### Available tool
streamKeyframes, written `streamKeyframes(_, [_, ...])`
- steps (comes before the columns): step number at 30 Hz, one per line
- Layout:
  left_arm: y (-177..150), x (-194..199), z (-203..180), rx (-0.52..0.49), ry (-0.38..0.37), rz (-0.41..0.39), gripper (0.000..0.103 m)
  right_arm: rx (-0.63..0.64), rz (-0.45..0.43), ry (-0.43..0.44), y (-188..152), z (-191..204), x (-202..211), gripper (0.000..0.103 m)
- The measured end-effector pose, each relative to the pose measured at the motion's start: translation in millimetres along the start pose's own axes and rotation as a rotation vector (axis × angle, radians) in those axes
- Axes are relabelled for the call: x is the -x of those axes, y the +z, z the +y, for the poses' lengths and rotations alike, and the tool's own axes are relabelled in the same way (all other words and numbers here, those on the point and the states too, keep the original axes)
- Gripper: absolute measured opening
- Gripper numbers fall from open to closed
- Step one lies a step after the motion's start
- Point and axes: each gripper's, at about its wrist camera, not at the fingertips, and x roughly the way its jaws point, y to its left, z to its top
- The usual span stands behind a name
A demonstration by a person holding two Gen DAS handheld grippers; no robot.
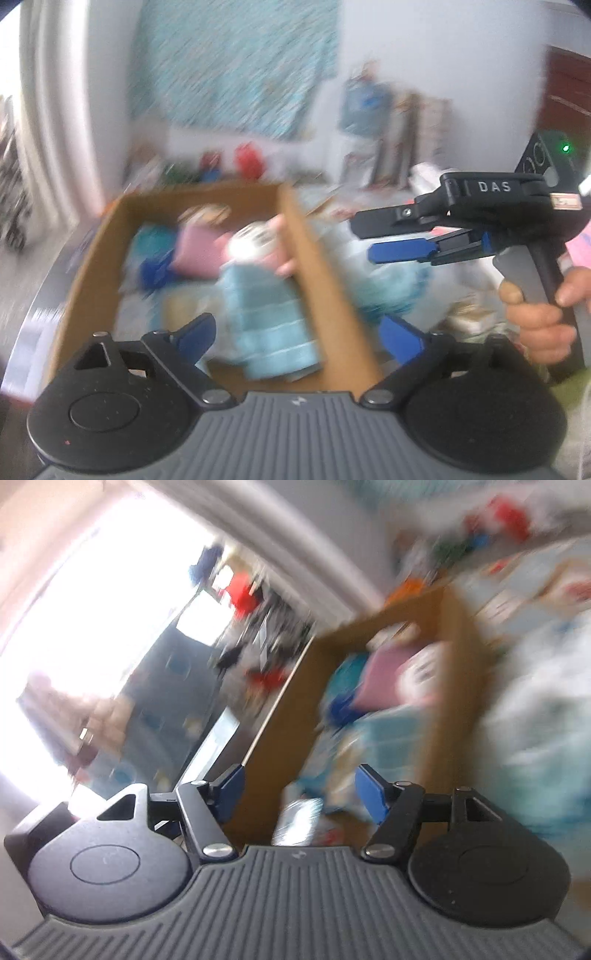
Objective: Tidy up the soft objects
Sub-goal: 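Move the right gripper to the green floral scrunchie and grasp it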
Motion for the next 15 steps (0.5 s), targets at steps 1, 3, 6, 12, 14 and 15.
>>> streamKeyframes(1, [-1,-1,-17,-0.033,-0.030,-0.022,0.099,-0.014,-0.046,-0.030,-2,-10,21,0.069])
streamKeyframes(3, [-5,-7,-45,-0.082,-0.087,-0.036,0.099,-0.049,-0.143,-0.096,-8,-30,67,0.069])
streamKeyframes(6, [-13,-25,-91,-0.149,-0.198,-0.018,0.099,-0.089,-0.251,-0.185,-26,-55,118,0.070])
streamKeyframes(12, [-31,-69,-163,-0.243,-0.330,0.042,0.099,-0.172,-0.357,-0.329,-76,-101,166,0.070])
streamKeyframes(14, [-38,-86,-180,-0.274,-0.339,0.058,0.098,-0.211,-0.365,-0.369,-92,-117,170,0.070])
streamKeyframes(15, [-42,-92,-187,-0.278,-0.342,0.064,0.098,-0.230,-0.364,-0.380,-100,-125,172,0.070])
